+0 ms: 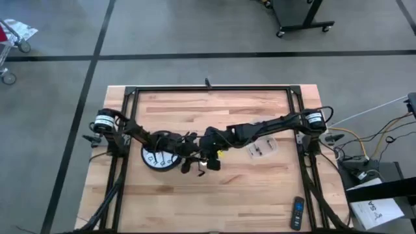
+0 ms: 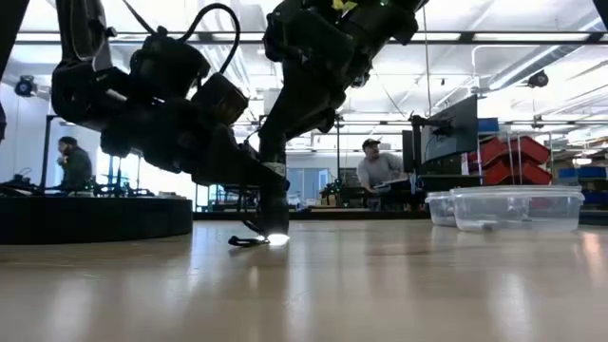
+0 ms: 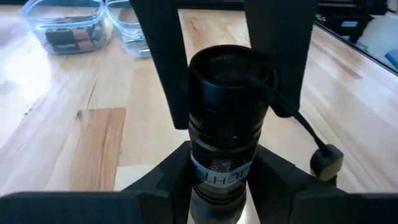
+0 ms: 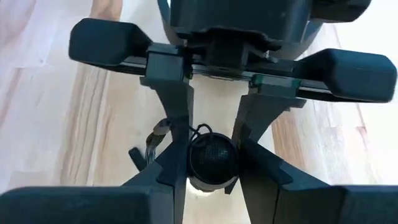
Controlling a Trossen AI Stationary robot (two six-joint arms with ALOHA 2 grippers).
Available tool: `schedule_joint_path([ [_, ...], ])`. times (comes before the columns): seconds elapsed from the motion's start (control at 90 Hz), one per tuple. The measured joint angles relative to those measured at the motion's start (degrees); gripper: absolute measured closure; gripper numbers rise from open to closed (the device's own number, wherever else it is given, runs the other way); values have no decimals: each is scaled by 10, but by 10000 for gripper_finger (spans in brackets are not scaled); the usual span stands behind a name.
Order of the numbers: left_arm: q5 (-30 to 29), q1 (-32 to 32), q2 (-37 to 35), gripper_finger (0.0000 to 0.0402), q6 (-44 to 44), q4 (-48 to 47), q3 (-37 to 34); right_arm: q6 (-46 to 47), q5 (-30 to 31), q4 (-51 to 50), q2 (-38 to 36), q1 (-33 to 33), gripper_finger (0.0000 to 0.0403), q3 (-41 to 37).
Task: Insert battery
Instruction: Close the black battery compartment
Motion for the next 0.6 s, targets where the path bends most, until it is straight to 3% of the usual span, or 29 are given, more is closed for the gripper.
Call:
schedule_joint_path([
  [0.6,-116,-5,0,289,-19,8,2,87,79,-19,0,6,311,0],
])
